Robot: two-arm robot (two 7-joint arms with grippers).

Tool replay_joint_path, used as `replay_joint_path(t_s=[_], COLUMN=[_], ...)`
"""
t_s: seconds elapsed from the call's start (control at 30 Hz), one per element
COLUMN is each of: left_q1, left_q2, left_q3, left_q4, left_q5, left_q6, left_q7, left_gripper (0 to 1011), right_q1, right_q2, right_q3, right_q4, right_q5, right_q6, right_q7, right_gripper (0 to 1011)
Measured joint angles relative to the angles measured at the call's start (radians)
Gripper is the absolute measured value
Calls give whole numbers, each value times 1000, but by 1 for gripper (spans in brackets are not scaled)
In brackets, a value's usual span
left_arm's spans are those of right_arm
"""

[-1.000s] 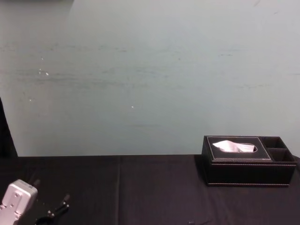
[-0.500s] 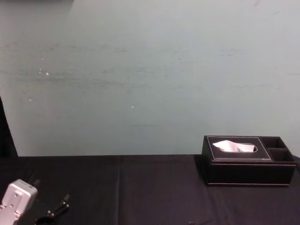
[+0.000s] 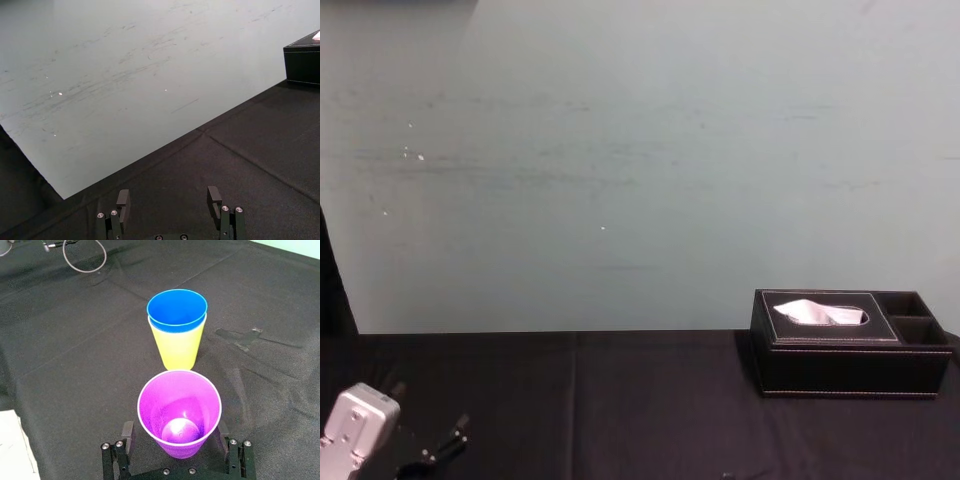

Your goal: Stack the three plastic cups sequentially using one hand.

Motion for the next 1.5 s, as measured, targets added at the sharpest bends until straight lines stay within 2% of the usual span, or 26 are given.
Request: replay_joint_path(t_s=[0.33, 0.7, 1.0, 1.17, 1.27, 1.5], left_q1=[0, 0, 0, 0, 0, 0], left_q2=[0, 0, 0, 0, 0, 0], left_q3=[0, 0, 0, 0, 0, 0], left_q4=[0, 0, 0, 0, 0, 0], left_q5=[0, 0, 0, 0, 0, 0], left_q6=[0, 0, 0, 0, 0, 0], left_q7=[0, 0, 0, 0, 0, 0], left_gripper=[1010, 1010, 1010, 1010, 1010, 1010], right_q1=[2, 13, 13, 12, 12, 11], right_q2=[-20, -47, -47, -45, -45, -44], right_q3=[-8, -18, -18, -17, -17, -16], right_q4=[12, 25, 25, 24, 24, 23], right_q5=[-7, -23, -24, -24, -23, -23], right_q6=[-19, -17, -16, -16, -16, -16], right_q7=[-13, -35, -35, -35, -34, -33], right_gripper=[1000, 1000, 1000, 911, 794, 713])
